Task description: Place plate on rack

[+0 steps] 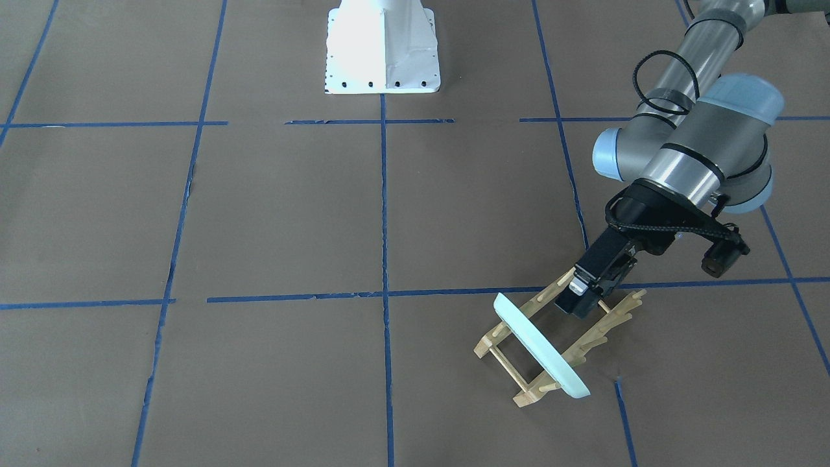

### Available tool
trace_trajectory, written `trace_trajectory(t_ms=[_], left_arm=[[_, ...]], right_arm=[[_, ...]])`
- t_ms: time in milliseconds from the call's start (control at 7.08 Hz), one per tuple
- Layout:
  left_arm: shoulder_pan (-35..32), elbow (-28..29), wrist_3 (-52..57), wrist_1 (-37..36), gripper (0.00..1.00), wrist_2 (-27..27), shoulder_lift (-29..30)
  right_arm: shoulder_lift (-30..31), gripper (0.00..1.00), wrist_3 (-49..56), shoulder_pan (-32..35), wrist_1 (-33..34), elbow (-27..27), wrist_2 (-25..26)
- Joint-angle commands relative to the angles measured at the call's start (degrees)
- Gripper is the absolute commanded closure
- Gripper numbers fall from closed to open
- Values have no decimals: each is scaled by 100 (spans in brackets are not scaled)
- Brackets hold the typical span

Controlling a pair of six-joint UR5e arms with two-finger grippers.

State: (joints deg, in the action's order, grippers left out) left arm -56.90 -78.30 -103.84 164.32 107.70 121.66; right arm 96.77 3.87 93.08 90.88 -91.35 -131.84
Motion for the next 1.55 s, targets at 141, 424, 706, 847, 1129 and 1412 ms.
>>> trace_trajectory(t_ms=[141,424,706,847,1129,1412], left_arm=[[-1004,-1219,2987,-2102,0,2058,-1410],[-1645,-1363,5518,-2622,0,2158,-2659],[-2732,-1363,9118,-4808,0,2106,-3034],[-3243,-1363,10319,-5683,0,2106,-3052],[-3678,-1555,10744,-7099,0,2402,-3096],[-3688,-1916,10805,-7450,0,2501,-3314]], right_arm=[[0,0,0,0,0,3,0],[0,0,0,0,0,-6,0],[0,0,0,0,0,3,0],[0,0,0,0,0,-6,0],[0,0,0,0,0,3,0],[0,0,0,0,0,3,0]])
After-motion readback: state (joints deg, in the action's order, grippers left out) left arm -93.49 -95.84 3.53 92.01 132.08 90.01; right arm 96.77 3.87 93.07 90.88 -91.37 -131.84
